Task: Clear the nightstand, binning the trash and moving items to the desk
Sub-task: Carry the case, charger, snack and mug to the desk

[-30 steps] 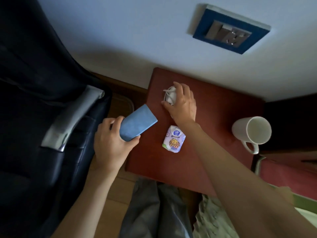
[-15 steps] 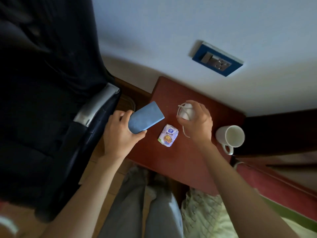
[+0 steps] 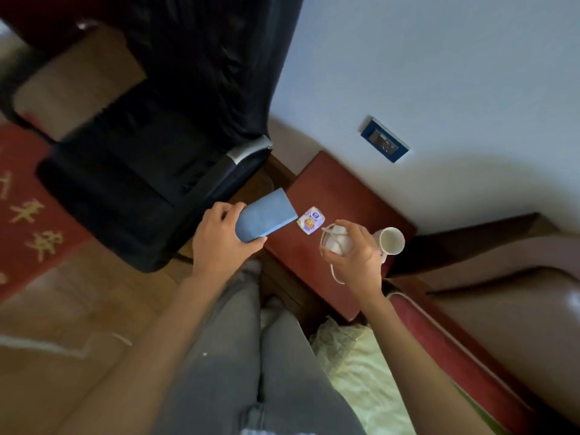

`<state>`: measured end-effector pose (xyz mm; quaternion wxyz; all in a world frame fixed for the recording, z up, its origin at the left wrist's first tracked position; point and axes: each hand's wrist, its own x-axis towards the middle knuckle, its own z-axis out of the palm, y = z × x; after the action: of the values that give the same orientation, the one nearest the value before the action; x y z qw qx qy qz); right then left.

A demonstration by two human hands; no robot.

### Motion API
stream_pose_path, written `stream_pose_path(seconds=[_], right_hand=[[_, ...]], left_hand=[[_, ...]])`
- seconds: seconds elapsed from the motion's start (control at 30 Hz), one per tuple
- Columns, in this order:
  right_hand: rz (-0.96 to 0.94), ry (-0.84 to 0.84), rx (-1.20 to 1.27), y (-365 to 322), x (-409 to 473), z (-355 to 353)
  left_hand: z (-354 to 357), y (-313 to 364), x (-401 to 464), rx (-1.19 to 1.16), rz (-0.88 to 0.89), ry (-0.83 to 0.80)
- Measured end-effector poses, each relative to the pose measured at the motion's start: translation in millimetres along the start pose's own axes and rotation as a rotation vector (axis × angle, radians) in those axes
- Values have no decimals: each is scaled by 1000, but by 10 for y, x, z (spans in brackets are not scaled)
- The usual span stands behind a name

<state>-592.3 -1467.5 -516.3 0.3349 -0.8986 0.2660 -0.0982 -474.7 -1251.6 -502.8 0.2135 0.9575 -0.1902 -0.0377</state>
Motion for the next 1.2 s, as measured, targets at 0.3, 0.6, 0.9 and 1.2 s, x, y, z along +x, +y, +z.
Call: stream_pose_path(seconds=[0.3,0.6,0.9,1.2], right_hand=[[-223,-281,-6,-806,-525,-18],[-620,-467,68,-1942,-1182,606],[-766,-484,68,-3219,-2102,1371],[-819,-501,54,-3960,-2507,1917]], left_hand=[[-865,-572,-1414,-141,-228,250],[-1502,-1303,-2575,-261,-533,450],[-2124,-2278,-3492,-182,-602,606],[-2444,-3259,-3882,-227,-625,703]])
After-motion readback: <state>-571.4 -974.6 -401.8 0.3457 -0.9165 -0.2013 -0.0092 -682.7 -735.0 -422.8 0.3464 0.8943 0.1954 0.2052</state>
